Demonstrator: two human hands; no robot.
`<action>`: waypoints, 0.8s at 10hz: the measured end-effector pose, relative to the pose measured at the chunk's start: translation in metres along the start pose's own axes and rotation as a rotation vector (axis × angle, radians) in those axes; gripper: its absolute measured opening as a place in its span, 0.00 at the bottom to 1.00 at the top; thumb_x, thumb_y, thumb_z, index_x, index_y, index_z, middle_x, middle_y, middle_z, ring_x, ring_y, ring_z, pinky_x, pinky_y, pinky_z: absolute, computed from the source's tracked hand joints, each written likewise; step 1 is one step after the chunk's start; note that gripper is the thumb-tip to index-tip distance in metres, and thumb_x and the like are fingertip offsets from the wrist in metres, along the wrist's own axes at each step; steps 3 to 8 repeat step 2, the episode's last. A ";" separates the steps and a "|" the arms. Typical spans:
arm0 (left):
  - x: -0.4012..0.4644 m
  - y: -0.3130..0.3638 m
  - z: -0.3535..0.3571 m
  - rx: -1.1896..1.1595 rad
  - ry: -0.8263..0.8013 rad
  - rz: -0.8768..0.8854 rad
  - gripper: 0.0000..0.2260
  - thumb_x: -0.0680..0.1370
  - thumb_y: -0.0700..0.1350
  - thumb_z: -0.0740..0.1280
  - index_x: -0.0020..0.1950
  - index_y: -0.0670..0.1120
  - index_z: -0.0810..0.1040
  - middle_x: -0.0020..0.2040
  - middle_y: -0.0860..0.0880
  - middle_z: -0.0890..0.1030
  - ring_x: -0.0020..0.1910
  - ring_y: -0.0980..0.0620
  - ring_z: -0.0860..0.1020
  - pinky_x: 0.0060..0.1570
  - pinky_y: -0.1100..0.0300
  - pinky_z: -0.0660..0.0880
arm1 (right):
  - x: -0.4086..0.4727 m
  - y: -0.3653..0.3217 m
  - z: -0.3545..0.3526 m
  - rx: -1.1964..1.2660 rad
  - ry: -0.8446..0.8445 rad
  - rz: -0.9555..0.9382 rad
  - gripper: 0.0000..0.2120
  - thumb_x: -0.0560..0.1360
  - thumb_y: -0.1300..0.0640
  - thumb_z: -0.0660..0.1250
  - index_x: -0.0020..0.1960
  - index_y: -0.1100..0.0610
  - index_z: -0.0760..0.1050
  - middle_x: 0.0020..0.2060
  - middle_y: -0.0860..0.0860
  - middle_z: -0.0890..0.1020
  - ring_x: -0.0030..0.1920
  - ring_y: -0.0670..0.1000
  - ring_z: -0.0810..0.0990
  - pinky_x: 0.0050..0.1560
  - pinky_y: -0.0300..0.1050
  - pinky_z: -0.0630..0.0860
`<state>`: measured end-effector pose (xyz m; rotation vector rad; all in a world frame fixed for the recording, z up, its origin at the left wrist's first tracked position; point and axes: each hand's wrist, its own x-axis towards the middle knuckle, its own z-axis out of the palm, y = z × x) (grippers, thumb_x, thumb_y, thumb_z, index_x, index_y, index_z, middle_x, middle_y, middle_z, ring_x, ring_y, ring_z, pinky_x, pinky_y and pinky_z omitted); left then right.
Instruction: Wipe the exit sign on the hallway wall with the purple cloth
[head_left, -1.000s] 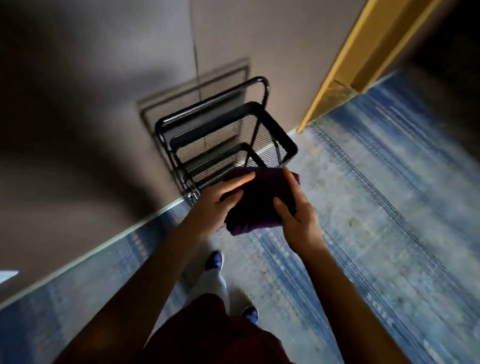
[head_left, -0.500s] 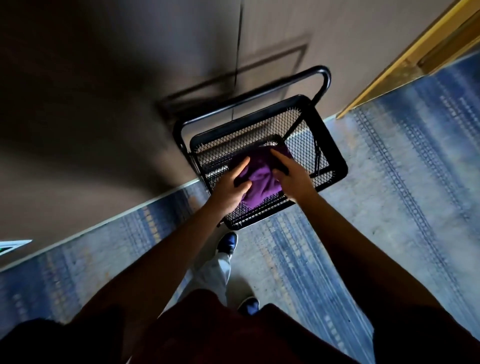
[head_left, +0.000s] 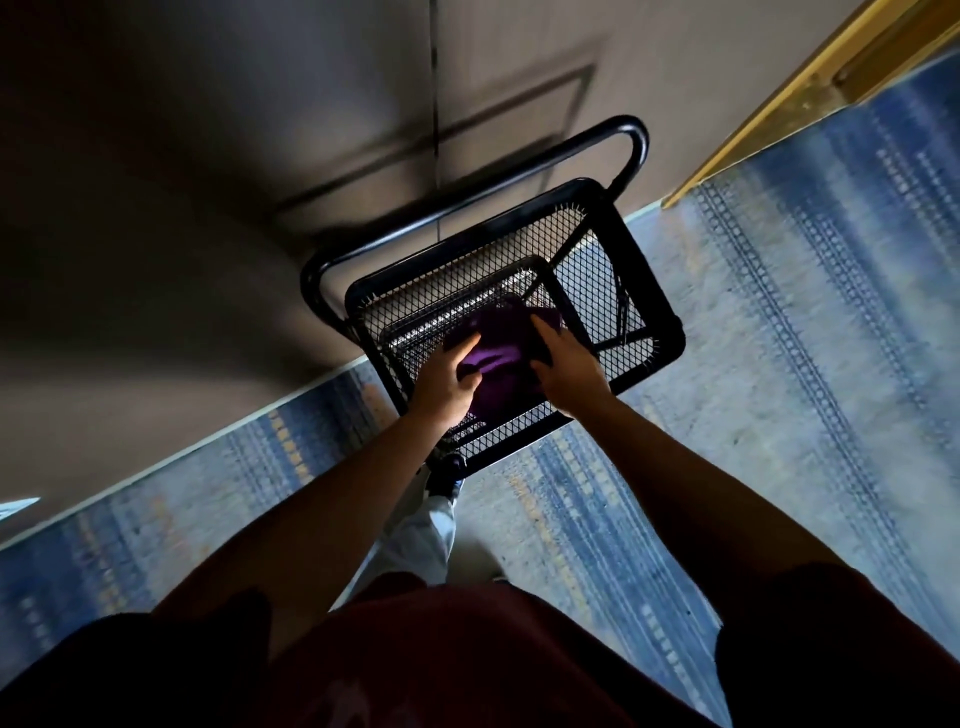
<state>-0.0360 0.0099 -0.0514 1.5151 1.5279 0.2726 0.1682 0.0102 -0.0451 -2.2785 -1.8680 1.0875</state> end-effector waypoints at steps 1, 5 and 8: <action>-0.007 -0.002 0.001 0.088 0.020 -0.045 0.27 0.81 0.42 0.70 0.79 0.53 0.68 0.71 0.38 0.72 0.68 0.41 0.76 0.66 0.55 0.74 | -0.005 0.000 -0.004 -0.015 -0.006 0.003 0.34 0.81 0.56 0.66 0.83 0.47 0.56 0.72 0.58 0.72 0.67 0.62 0.76 0.65 0.63 0.76; -0.012 -0.001 -0.008 0.193 0.140 0.062 0.27 0.80 0.41 0.71 0.78 0.51 0.70 0.76 0.40 0.68 0.67 0.42 0.77 0.59 0.55 0.80 | -0.009 -0.002 -0.012 -0.038 0.067 0.006 0.31 0.81 0.55 0.64 0.82 0.48 0.58 0.69 0.57 0.76 0.64 0.62 0.79 0.62 0.60 0.77; -0.012 -0.001 -0.008 0.193 0.140 0.062 0.27 0.80 0.41 0.71 0.78 0.51 0.70 0.76 0.40 0.68 0.67 0.42 0.77 0.59 0.55 0.80 | -0.009 -0.002 -0.012 -0.038 0.067 0.006 0.31 0.81 0.55 0.64 0.82 0.48 0.58 0.69 0.57 0.76 0.64 0.62 0.79 0.62 0.60 0.77</action>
